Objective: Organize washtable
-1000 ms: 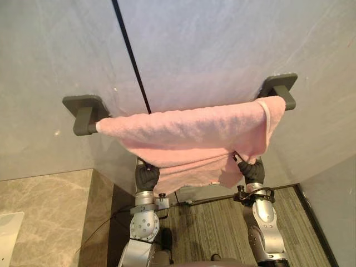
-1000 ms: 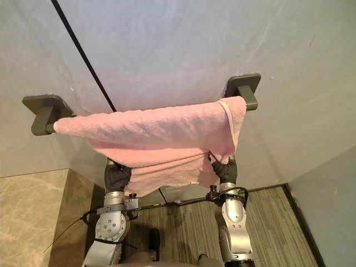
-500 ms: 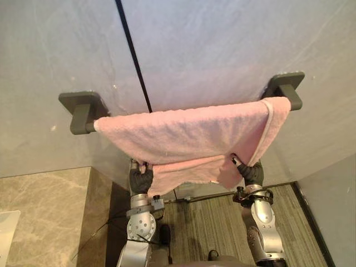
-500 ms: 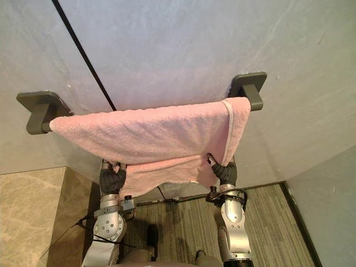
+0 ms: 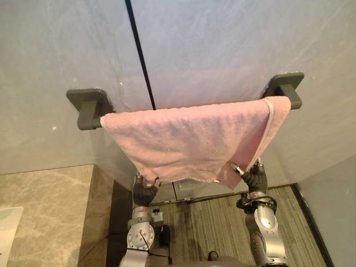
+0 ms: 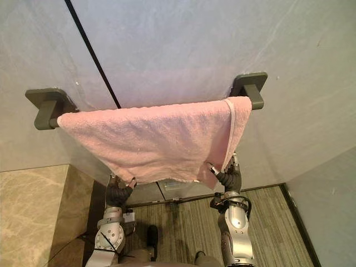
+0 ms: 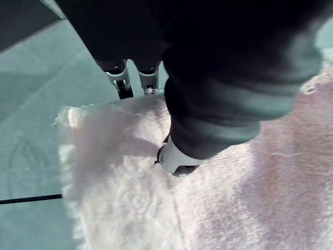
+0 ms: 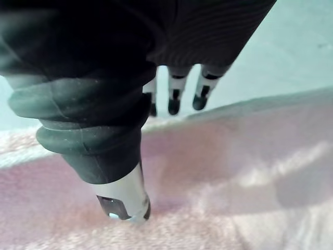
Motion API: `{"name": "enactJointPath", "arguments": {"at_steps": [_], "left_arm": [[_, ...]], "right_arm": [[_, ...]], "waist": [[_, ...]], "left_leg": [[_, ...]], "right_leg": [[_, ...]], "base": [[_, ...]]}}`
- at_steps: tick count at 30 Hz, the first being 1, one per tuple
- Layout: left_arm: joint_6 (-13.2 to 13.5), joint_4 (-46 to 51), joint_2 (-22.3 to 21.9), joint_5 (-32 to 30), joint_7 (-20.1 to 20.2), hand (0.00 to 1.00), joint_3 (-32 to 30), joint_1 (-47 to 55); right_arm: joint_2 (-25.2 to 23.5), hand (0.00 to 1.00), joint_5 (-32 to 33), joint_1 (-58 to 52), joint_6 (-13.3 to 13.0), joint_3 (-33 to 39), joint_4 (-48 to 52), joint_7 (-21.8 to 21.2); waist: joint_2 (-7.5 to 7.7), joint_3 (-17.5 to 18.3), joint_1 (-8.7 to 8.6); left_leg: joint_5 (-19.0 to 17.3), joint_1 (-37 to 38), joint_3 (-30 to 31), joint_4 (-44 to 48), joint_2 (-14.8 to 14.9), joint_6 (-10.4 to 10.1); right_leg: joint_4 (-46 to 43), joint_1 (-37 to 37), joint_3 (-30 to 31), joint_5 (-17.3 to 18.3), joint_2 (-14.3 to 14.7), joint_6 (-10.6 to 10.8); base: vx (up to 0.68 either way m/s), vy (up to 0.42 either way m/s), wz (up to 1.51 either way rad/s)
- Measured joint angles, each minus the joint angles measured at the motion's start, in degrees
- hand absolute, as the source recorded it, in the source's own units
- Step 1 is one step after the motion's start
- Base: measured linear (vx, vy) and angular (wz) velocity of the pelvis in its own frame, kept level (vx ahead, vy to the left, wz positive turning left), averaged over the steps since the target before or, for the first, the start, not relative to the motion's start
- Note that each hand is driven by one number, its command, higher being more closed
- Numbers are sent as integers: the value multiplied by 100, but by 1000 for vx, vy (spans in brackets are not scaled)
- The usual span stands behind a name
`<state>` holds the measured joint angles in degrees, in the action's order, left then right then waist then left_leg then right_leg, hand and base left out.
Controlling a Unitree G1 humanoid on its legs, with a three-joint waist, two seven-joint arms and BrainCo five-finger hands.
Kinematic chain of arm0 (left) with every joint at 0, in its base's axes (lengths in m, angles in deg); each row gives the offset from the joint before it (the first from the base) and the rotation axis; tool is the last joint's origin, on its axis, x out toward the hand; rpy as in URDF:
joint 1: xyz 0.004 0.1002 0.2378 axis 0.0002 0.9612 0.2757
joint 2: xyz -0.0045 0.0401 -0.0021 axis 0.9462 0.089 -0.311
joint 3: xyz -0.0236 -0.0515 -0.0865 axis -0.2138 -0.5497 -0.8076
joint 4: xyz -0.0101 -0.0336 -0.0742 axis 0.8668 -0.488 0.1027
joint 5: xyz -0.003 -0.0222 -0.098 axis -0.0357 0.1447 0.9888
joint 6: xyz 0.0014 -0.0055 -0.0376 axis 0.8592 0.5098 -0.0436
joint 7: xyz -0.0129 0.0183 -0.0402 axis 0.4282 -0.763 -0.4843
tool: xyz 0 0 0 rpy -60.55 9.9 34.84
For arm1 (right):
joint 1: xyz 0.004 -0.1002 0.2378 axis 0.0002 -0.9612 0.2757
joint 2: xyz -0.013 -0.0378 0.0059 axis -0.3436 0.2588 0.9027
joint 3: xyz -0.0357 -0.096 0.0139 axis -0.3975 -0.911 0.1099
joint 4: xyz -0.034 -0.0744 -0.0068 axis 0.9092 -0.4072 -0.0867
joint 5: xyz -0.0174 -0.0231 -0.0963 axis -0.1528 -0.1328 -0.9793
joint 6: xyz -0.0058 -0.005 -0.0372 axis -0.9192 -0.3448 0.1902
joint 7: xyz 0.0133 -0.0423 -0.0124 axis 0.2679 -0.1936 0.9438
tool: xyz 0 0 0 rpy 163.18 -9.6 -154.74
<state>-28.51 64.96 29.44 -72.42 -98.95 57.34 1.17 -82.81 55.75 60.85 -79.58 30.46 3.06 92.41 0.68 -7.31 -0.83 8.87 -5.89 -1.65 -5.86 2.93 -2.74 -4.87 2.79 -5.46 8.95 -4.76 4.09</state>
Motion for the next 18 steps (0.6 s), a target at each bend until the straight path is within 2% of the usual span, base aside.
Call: {"name": "enactJointPath", "arguments": {"at_steps": [3, 10, 13, 18], "left_arm": [[-91, -81, -5, -4, 136, 0, -57, 172], [-195, -440, -8, 11, 509, 0, -327, 494], [-287, -542, -5, 58, 845, 0, -474, 654], [-595, -682, 50, 101, 1551, 0, -641, 906]], "right_arm": [[-12, 0, 0, -184, 120, 0, -72, -87], [-50, 0, -1, -659, 219, -15, -399, -391], [-53, 0, -28, -882, 399, -108, -649, -602], [49, 0, -291, -1297, 800, -430, -669, -1155]], "waist": [[8, -4, 11], [24, -13, 28], [42, -17, 41], [64, -2, 90]], "left_leg": [[0, 21, -7, 1, 0, 0], [-8, 138, -87, 0, 15, -7], [-51, 186, -106, 0, 22, -10], [-61, 221, -152, 0, 39, -4]], "right_leg": [[-1, 23, -5, 0, -4, 0], [6, 156, -64, 1, -8, 1], [2, 199, -71, 2, -8, 3], [-18, 216, -79, 6, -9, 8]], "base": [[0, 0, 0], [-4, -1, 0], [-11, -1, -1], [-20, -2, -2]]}}
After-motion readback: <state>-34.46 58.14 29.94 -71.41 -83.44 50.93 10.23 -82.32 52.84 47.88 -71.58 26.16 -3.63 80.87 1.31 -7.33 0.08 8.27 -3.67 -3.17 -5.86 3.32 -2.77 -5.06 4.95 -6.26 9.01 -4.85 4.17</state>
